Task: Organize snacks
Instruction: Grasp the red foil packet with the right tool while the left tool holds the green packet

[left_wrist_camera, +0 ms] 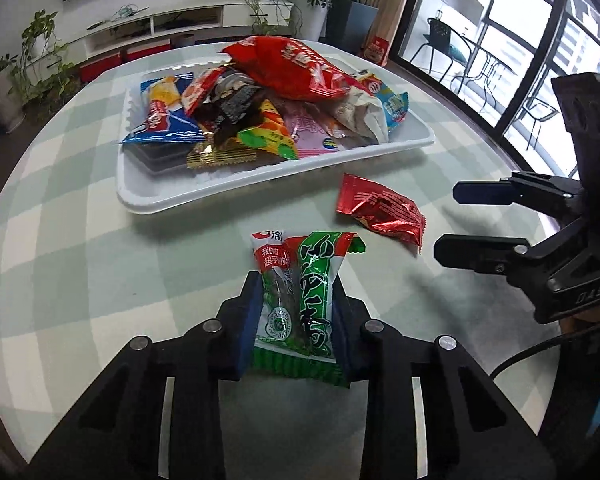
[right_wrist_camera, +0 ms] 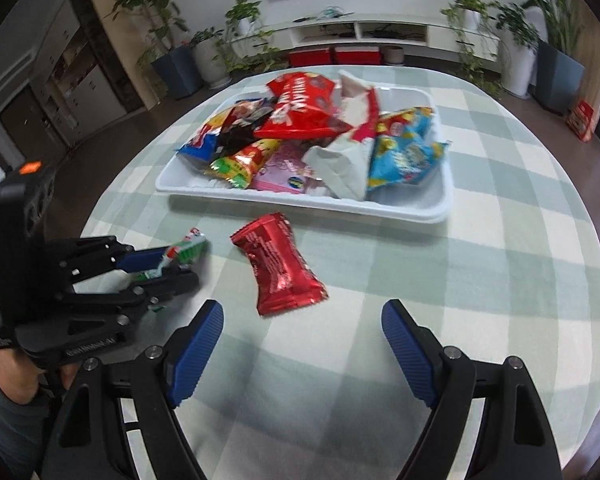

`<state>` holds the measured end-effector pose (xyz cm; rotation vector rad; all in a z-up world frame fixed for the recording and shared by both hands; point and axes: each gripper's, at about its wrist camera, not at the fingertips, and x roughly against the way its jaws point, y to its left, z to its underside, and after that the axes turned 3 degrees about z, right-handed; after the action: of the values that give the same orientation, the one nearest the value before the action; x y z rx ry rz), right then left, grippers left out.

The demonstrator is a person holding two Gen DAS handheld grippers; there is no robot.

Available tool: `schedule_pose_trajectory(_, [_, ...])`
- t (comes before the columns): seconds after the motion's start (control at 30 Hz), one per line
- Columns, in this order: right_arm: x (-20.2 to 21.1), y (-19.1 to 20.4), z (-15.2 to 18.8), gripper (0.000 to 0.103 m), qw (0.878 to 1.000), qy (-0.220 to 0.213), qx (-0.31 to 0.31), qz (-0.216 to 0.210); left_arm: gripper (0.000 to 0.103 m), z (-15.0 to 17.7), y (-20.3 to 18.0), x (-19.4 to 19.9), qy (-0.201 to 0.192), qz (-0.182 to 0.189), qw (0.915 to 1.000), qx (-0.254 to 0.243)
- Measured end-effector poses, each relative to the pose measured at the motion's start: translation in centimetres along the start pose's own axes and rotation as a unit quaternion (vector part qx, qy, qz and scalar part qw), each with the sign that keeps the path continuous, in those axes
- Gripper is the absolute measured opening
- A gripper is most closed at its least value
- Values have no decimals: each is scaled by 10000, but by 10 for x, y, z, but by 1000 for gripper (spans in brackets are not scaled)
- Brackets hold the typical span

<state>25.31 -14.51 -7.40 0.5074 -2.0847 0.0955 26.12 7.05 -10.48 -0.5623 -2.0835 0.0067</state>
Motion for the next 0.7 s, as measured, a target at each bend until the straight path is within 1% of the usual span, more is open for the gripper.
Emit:
schedule_pose_trajectory(0.1, [-15,9,-10,84,9996,25,266,-7,29,2,9,4,-57,64,9999,150])
schedule_pose_trajectory(0.17, [-24,13,-16,78,9991,61,405,62,29,3,12,5,-77,106,9997,199])
schedule_pose_trajectory(0.27, [-41,16,-26,72,9981,257,537,165,29,4,14,5,-122,162,9994,287])
schedule_pose_trajectory(0.4, [-44,21,-27,70,9965,236,732,335,29,4,19,4,-144,229,9988,410])
schedule_pose_trajectory(0.5, [-42,22,-24,60,9963,218,759,350,29,3,18,4,-153,251,9986,438])
schedule_pose_trajectory(0.57, [-39,24,-21,43,9960,234,804,326,29,3,17,4,-151,252,9986,438])
schedule_pose_trajectory(0.63, [-37,27,-18,37,9955,261,852,326,29,4,17,3,-151,244,9986,443])
schedule_pose_trajectory(0.7, [-35,29,-15,35,9954,261,854,338,29,4,17,4,-165,237,9986,444])
